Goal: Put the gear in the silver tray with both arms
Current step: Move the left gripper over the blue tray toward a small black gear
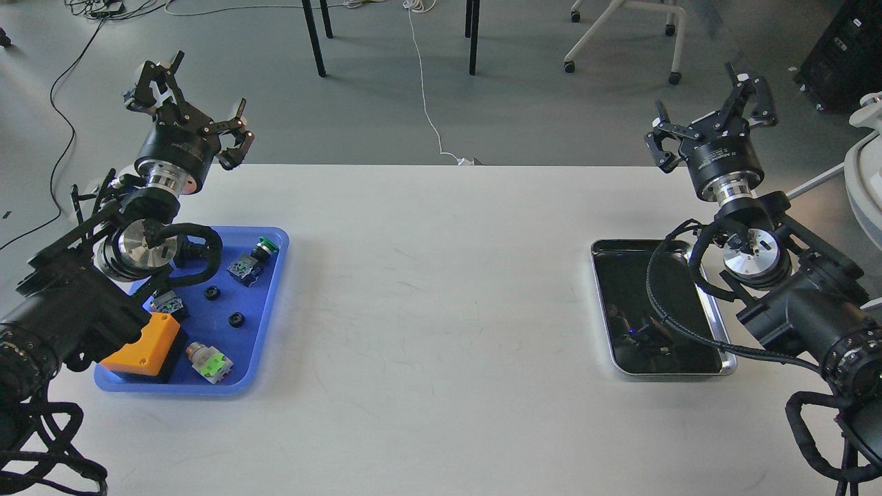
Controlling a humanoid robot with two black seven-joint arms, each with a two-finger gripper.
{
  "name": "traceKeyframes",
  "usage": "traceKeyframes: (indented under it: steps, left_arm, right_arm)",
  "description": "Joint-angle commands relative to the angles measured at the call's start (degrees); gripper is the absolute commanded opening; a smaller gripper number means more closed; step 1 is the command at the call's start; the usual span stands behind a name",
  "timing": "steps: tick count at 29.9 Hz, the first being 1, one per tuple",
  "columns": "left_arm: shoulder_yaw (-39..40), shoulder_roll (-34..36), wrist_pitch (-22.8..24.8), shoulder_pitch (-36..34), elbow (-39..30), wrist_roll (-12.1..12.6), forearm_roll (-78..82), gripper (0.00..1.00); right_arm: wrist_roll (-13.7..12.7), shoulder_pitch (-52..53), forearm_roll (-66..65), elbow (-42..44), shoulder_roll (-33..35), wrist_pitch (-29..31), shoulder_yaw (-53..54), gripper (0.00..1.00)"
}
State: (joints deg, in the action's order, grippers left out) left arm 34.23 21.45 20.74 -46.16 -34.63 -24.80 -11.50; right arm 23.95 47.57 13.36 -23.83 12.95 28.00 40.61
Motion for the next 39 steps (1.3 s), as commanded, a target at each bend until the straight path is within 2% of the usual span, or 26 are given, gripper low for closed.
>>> traceKeyframes:
  steps: [1, 9, 19, 24, 28, 35, 39]
  left_arm:
    - [-0.5, 0.0, -0.3, 0.0, 0.0, 0.2, 0.7, 0.98]
    - [-0.7, -0.1, -0.1, 0.0, 0.0, 0.5, 0.8, 0.98]
    - [-0.8, 0.1, 2.5, -0.3, 0.1, 0.6, 1.0, 0.98]
    - [-1.6, 2.2, 2.6, -0.4, -0.7, 0.6, 1.5, 0.98]
    - [-1.8, 6.1, 2.8, -0.2, -6.5, 0.9, 5.7, 0.98]
    - [-4.2, 13.5, 2.7, -0.9, -14.0, 4.5, 10.9, 0.98]
    - [-5.3, 18.8, 2.8, -1.0, -19.1, 4.6, 17.1, 0.98]
  right_arm:
    - [0.0, 0.0, 0.0, 0.0, 0.0, 0.0, 0.0, 0.99]
    - [0.0, -0.1, 0.0, 0.0, 0.0, 0.0, 0.0, 0.99]
    - [0.0, -0.1, 0.0, 0.0, 0.0, 0.0, 0.0, 0.99]
    - [0.0, 0.0, 0.0, 0.0, 0.0, 0.0, 0.0, 0.99]
    - [0.0, 0.0, 0.0, 0.0, 0.0, 0.0, -0.1, 0.99]
    - [0.1, -0.9, 0.0, 0.0, 0.0, 0.0, -0.1, 0.99]
    - [0.1, -0.9, 0.0, 0.0, 0.0, 0.0, 0.0, 0.99]
